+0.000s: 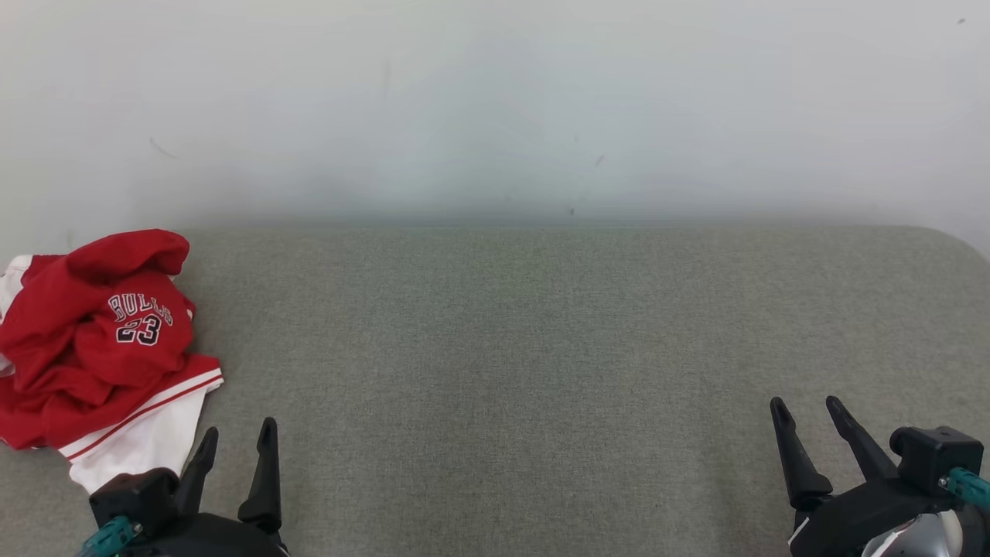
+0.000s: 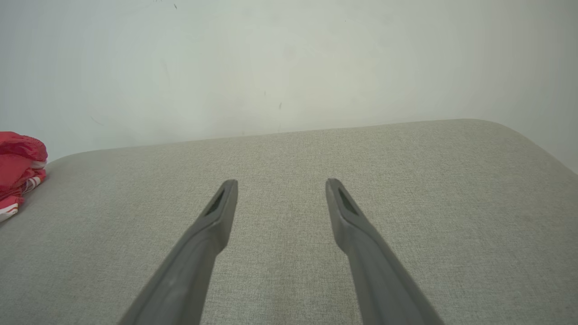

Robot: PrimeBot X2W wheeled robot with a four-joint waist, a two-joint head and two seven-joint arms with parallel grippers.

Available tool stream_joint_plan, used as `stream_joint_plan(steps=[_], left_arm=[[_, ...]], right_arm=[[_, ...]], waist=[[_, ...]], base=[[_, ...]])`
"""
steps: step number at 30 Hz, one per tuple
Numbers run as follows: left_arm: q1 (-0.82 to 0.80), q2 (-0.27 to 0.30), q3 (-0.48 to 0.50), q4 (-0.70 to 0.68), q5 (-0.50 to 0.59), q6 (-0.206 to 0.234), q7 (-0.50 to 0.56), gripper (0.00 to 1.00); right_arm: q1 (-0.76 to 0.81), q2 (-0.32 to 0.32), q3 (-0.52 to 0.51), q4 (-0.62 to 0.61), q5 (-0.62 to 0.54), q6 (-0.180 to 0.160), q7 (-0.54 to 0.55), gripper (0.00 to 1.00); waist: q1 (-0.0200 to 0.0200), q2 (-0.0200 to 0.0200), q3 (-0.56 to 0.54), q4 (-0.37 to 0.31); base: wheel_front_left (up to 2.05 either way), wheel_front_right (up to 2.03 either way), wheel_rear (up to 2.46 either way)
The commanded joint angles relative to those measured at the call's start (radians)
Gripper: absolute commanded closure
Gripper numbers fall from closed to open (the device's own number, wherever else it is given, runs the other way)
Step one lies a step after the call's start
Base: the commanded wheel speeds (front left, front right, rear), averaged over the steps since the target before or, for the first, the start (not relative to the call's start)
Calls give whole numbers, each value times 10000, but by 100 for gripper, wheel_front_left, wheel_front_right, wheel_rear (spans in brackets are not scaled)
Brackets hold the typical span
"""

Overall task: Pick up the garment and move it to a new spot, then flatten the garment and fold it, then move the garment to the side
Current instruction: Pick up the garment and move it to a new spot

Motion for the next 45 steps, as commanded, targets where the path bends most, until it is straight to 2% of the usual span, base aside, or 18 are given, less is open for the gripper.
stream_joint_plan(steps=[1,7,27,38,45], left_arm=[[-54,69,-29,-45,-83,2,47,0],[-203,25,-54,-20,-92,31,65,0],[-257,304,57,-164,-220,140,286,0],[-232,182,248,-310,-450,334,211,0],[-1570,-67,19,372,-735,-75,967,0]], right_arm=[[66,-57,-53,10,67,0,-35,0],[162,-52,-126,-18,146,-1,-70,0],[-220,-51,189,83,623,-1,-235,0],[-1011,-54,1057,122,341,-1,143,0],[-1091,-52,1236,-284,124,-1,446,0]], waist=[[0,0,8,77],[0,0,79,801],[0,0,434,4862],[0,0,954,5099],[0,0,1363,5123]], base=[[0,0,0],[0,0,0],[0,0,0],[0,0,0],[0,0,0]])
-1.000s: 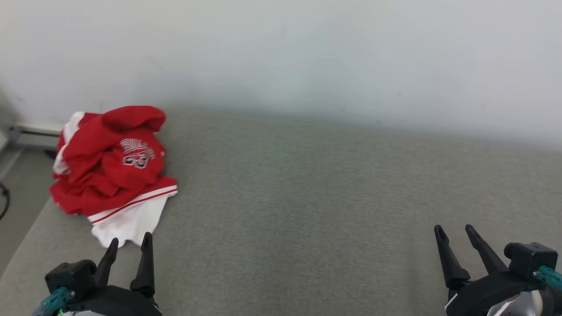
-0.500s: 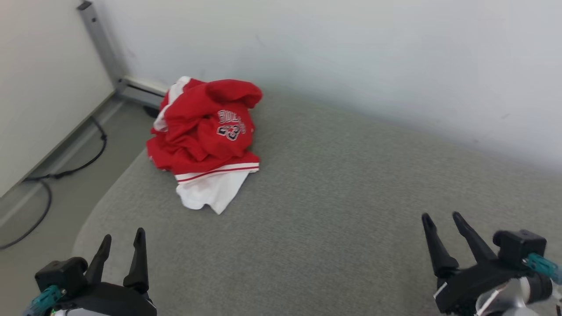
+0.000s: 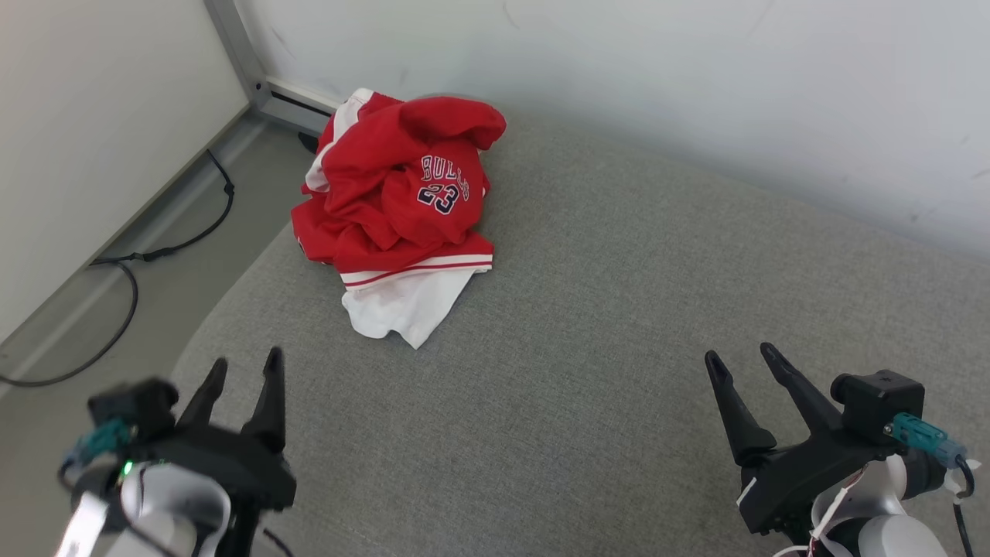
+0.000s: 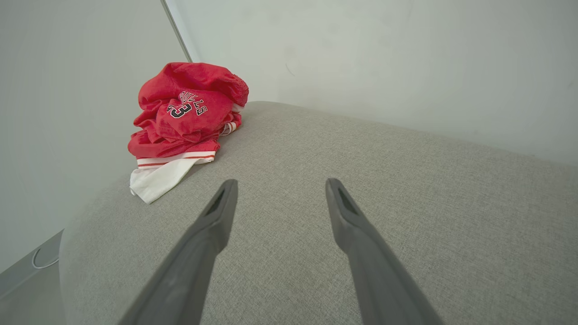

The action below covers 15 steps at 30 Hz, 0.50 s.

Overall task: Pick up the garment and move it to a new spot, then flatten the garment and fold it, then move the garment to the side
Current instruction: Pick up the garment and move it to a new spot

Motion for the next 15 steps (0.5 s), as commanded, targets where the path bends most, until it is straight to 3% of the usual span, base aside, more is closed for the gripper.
stream_joint_plan(steps=[1,8,15], left_arm=[[-478,-42,-59,213,-139,-113,211,0],[-3104,-540,-698,2099,-285,-1164,1676,0],[-5215,-687,-581,3926,-784,-1809,2830,0]], right_arm=[[18,-46,-13,-173,-107,-3,67,0],[803,-45,-412,-1608,-303,-3,587,0],[1317,-42,-231,-3536,-688,-3,1631,0]], waist=[[-1,-1,189,22],[-1,-1,639,-54],[-1,-1,1674,-1121]], base=[[0,0,0],[0,0,0],[0,0,0]])
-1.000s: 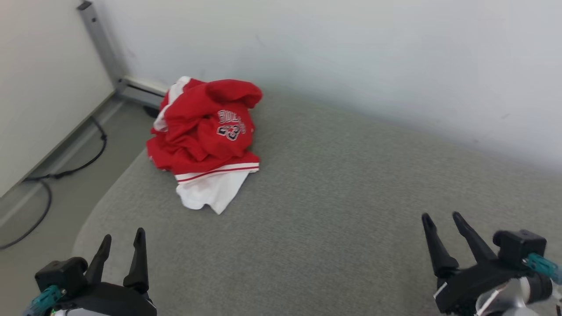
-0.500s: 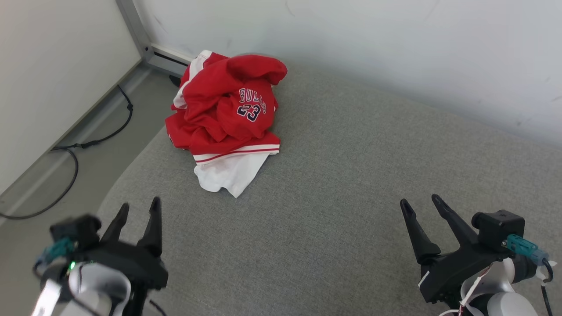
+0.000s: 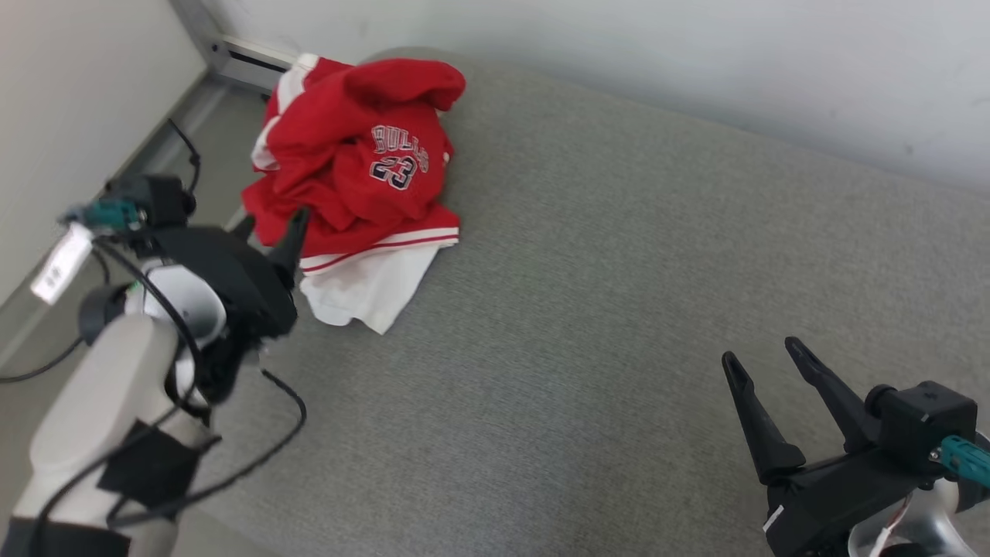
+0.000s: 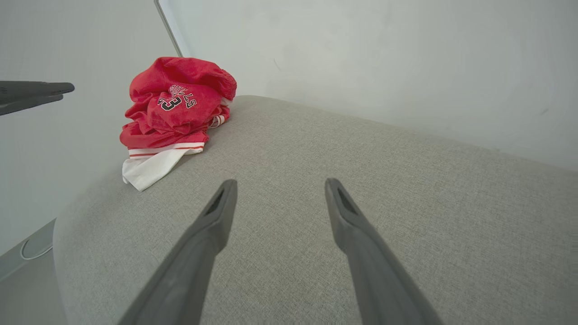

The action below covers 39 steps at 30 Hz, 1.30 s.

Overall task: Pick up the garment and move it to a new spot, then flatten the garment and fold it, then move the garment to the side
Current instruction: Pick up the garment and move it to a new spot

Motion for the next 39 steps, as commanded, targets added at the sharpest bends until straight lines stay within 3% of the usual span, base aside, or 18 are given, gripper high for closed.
stream_joint_plan(steps=[1,6,10,19,23,24,25,32,39], left_arm=[[-435,-16,100,223,-212,-78,112,0],[-1506,-32,268,1274,-512,-313,816,0],[-2280,260,428,2059,-411,-78,883,0],[-2668,568,755,3137,-595,183,834,0],[-2772,530,828,3474,-717,79,602,0],[-2778,523,813,3546,-680,81,525,57],[-2784,472,774,3614,-637,73,454,100],[-2914,384,648,3972,-403,23,-256,100],[-3054,585,490,4060,-129,-63,-823,100]], right_arm=[[35,-36,47,-332,-131,-3,177,0],[23,-35,376,-1387,-372,-2,724,0],[-5,-35,613,-2077,-498,-3,983,0],[-30,-35,840,-3011,-733,-3,1351,0],[37,-33,884,-3177,-795,-3,1450,0],[59,-33,897,-3191,-810,-3,1456,0],[71,-33,900,-3188,-816,-3,1465,0],[83,-33,977,-2904,-623,-3,1386,0],[206,-32,1180,-2181,-133,-3,1075,0]], waist=[[1,-1,864,-853],[1,-1,1651,-1539],[1,-1,2234,-2096],[1,-1,2995,-2503],[1,-1,3147,-2503],[1,-1,3155,-2501],[1,-1,3143,-2493],[1,-1,2633,-2427],[1,-1,1403,-2441]], base=[[0,0,0],[0,0,0],[0,0,0],[0,0,0],[0,0,0],[0,0,0],[0,0,0],[0,0,0],[0,0,0]])
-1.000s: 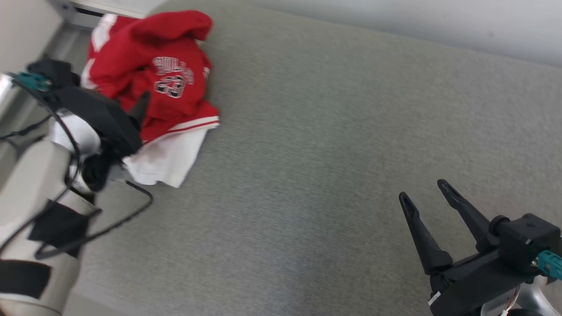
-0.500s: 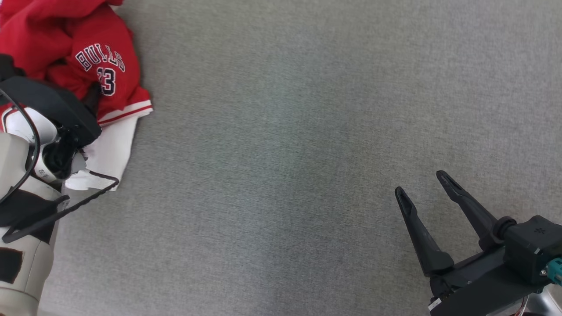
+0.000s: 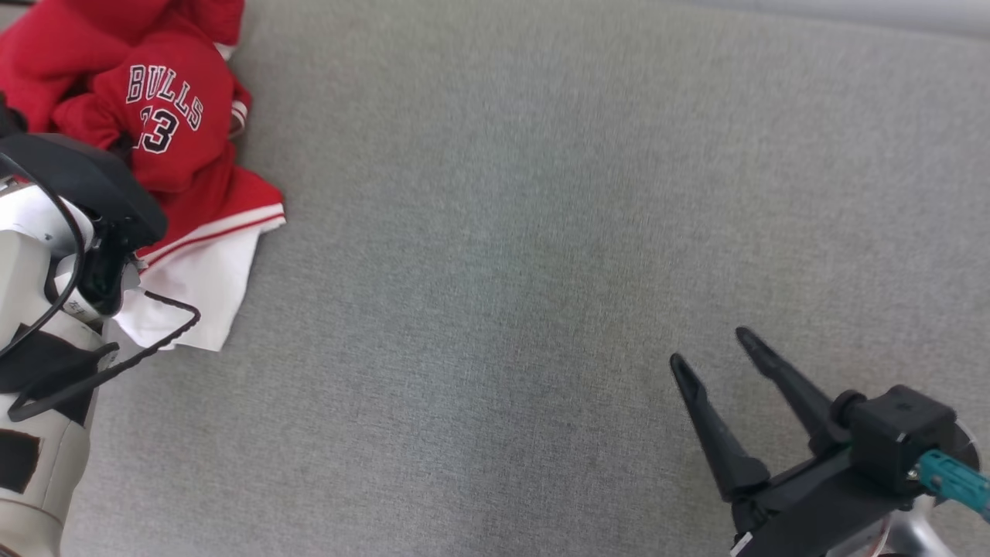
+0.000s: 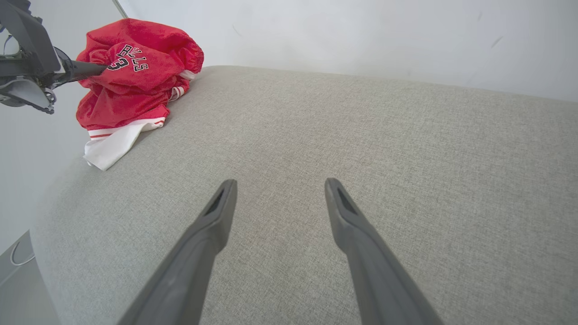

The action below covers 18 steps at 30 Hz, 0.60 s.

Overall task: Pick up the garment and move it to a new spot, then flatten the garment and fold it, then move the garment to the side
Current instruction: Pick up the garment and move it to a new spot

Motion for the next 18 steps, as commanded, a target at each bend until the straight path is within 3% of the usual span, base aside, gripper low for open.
stream_joint_plan(steps=[1,5,13,18], left_arm=[[-147,104,-111,-39,190,-80,-82,100],[-373,98,-405,-327,408,-192,-109,100],[-776,-533,-1217,-1303,923,-514,49,100],[-878,-825,-1466,-1652,962,-499,294,100]], right_arm=[[101,-26,80,215,238,-3,-150,0],[240,-24,184,768,690,-3,-618,0],[430,-21,62,1889,1519,-3,-1578,0],[491,-21,17,2360,1843,-3,-1949,0]], waist=[[0,0,-997,-9],[0,0,-1985,-131],[0,0,-3651,-584],[0,0,-4175,-849]], base=[[0,0,0],[0,0,0],[0,0,0],[0,0,0]])
